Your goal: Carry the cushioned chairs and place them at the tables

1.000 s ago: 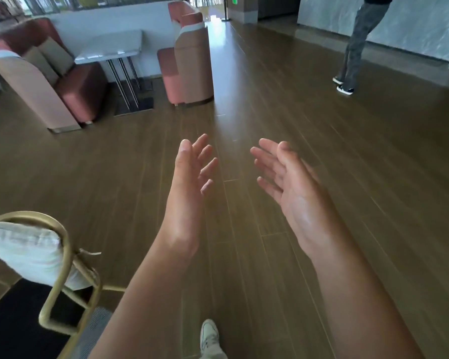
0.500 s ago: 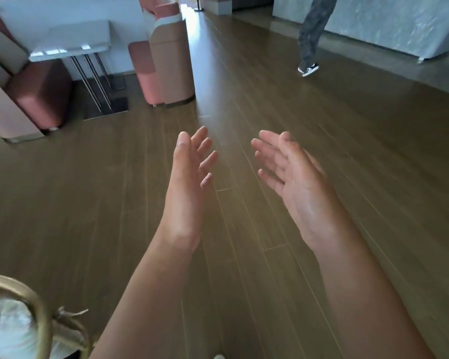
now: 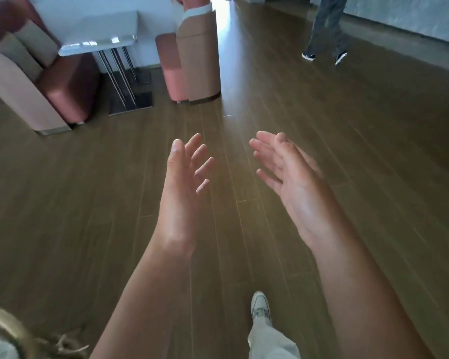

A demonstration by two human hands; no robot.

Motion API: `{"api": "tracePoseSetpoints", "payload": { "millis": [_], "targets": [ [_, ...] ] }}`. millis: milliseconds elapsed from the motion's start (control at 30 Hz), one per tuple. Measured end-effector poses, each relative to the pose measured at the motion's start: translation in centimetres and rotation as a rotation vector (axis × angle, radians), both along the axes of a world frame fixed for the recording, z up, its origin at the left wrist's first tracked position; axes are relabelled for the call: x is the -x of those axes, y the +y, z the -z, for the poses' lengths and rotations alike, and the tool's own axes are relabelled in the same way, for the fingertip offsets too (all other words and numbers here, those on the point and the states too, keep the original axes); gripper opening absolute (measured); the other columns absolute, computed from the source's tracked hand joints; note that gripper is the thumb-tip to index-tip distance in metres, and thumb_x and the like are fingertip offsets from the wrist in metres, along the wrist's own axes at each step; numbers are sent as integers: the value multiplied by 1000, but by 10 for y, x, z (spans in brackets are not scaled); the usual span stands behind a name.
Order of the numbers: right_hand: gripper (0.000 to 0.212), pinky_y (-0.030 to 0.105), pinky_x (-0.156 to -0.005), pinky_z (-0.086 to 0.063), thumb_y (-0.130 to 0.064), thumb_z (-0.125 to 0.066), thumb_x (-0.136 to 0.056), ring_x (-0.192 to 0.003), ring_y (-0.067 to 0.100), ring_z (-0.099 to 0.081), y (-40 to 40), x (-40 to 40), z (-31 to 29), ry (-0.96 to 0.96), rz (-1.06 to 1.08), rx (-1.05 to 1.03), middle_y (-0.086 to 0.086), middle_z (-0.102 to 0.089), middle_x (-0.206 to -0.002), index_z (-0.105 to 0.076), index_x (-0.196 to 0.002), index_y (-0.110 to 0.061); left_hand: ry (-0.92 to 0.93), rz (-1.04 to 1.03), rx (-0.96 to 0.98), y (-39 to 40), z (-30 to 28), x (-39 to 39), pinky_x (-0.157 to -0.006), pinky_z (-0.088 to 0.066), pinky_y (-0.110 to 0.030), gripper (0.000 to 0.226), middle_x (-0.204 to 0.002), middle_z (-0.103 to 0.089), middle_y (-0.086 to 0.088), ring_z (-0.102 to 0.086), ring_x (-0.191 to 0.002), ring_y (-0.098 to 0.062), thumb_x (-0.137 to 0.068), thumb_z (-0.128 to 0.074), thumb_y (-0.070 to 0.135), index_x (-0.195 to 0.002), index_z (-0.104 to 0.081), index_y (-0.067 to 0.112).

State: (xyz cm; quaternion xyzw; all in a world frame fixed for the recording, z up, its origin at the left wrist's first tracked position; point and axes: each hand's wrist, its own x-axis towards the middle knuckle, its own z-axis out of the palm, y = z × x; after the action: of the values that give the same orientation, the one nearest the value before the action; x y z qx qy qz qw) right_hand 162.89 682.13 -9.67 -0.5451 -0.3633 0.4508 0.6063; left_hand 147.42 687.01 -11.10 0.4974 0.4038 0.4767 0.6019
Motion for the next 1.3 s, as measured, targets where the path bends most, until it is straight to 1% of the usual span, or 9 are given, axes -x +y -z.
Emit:
{"api": "tracePoseSetpoints", "payload": {
  "millis": [267, 400, 567, 767, 833, 933, 1000, 1167, 1300],
  "targets": [
    [67, 37, -114, -41, -62, -46, -81, -124, -2, -56, 131, -25, -18, 52, -203, -65, -15, -65, -132, -51, -141, -32, -1, -268, -50, 94, -23, -23, -116, -37, -46, 67, -142, -59, 9, -60, -125, -4, -89, -32, 66, -144, -51, 33],
    [70, 38, -112, -43, -63, -47, -82, -123, 0, -58, 184, -17, -21, 62, -286, -62, -13, -65, -133, -53, -142, -28, 30, -391, -61, 125, -28, -7, -116, -36, -47, 68, -143, -58, 10, -59, -126, -4, -89, -30, 67, -144, -51, 33],
    [69, 38, -112, -42, -66, -51, -83, -124, -1, -58, 241, 7, -17, 63, -405, -88, -14, -65, -132, -51, -143, -32, -12, -521, -62, 168, -32, 21, -116, -36, -47, 67, -140, -61, 9, -61, -124, -5, -89, -29, 66, -140, -56, 32],
    [41, 41, -112, -42, -52, -52, -97, -124, 2, -59, 319, 60, -13, 85, -514, -75, -12, -67, -130, -55, -134, -34, -41, -597, -68, 230, -28, 64, -115, -36, -44, 66, -138, -62, 9, -62, -122, -4, -90, -29, 66, -139, -57, 31],
    [50, 40, -112, -42, -56, -53, -93, -124, 1, -58, 344, 81, -13, 66, -528, -89, -12, -66, -132, -56, -136, -31, -55, -604, -71, 256, -24, 81, -116, -36, -45, 66, -138, -62, 10, -62, -122, -4, -90, -29, 66, -139, -57, 32],
    [77, 38, -112, -43, -68, -56, -72, -124, -1, -58, 383, 108, -22, 22, -530, -105, -11, -62, -138, -55, -139, -32, -83, -611, -69, 303, -24, 105, -117, -35, -45, 67, -139, -62, 10, -61, -123, -4, -88, -29, 66, -139, -56, 32],
    [83, 38, -113, -42, -70, -55, -67, -125, -1, -56, 413, 126, -30, -12, -538, -119, -10, -59, -141, -54, -141, -32, -95, -607, -69, 334, -27, 123, -117, -35, -45, 67, -139, -61, 10, -61, -123, -4, -87, -29, 66, -139, -56, 32],
    [81, 39, -113, -42, -68, -53, -72, -126, 1, -56, 481, 175, -38, -18, -528, -141, -10, -62, -138, -54, -142, -28, -71, -598, -103, 398, -36, 168, -116, -37, -44, 62, -139, -61, 13, -61, -123, -2, -88, -31, 65, -136, -57, 36],
    [67, 38, -114, -41, -61, -48, -85, -126, -1, -56, 516, 210, -36, -49, -589, -134, -12, -64, -135, -52, -143, -28, -72, -630, -102, 432, -38, 201, -116, -37, -44, 63, -138, -61, 13, -61, -123, -3, -88, -31, 65, -138, -56, 35]
  ]
}}
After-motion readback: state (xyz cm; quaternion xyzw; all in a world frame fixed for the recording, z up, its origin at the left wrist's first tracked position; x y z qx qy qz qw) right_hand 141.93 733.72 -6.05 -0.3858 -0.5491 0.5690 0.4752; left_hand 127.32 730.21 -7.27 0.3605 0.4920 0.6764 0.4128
